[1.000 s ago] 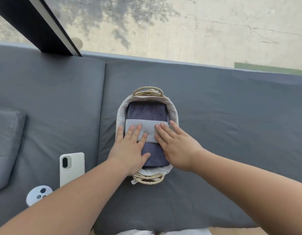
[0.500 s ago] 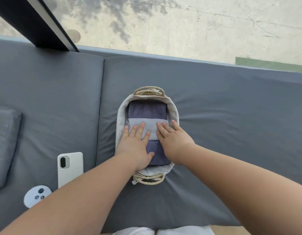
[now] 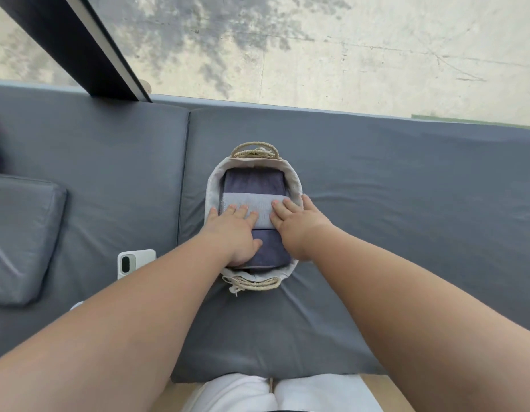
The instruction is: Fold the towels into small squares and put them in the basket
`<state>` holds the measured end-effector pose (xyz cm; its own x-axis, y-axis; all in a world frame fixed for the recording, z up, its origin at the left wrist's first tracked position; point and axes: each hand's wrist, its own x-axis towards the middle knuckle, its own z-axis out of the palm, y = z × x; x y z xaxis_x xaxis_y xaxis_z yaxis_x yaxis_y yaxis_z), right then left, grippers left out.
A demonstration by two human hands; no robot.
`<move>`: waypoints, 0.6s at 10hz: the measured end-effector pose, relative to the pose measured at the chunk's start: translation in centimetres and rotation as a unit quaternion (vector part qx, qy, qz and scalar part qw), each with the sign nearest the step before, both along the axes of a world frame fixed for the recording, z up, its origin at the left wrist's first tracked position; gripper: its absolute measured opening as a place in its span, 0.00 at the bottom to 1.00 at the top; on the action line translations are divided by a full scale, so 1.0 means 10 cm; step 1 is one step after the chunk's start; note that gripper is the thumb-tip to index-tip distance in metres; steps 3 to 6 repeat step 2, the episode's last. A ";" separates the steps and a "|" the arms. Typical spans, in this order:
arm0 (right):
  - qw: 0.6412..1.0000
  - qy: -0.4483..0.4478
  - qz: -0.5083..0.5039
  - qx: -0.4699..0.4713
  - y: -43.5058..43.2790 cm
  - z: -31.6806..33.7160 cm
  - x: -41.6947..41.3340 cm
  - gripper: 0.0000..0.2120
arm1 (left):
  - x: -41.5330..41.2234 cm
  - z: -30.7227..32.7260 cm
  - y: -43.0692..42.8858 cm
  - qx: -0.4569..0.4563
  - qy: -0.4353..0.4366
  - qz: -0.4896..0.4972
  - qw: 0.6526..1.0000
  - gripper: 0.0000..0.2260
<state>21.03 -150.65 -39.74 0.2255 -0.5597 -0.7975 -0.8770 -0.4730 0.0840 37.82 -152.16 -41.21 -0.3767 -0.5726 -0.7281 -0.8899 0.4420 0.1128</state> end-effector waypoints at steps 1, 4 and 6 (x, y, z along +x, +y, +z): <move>1.000 0.000 -0.019 -0.005 0.14 0.22 0.01 0.33 | 0.01 0.19 0.13 -0.018 0.019 0.010 1.000 0.32; 0.999 -0.004 -0.029 -0.034 0.30 0.48 -0.01 0.33 | 0.03 0.37 0.29 -0.038 0.045 0.022 0.998 0.31; 0.999 -0.004 -0.029 -0.034 0.30 0.48 -0.01 0.33 | 0.03 0.37 0.29 -0.038 0.045 0.022 0.998 0.31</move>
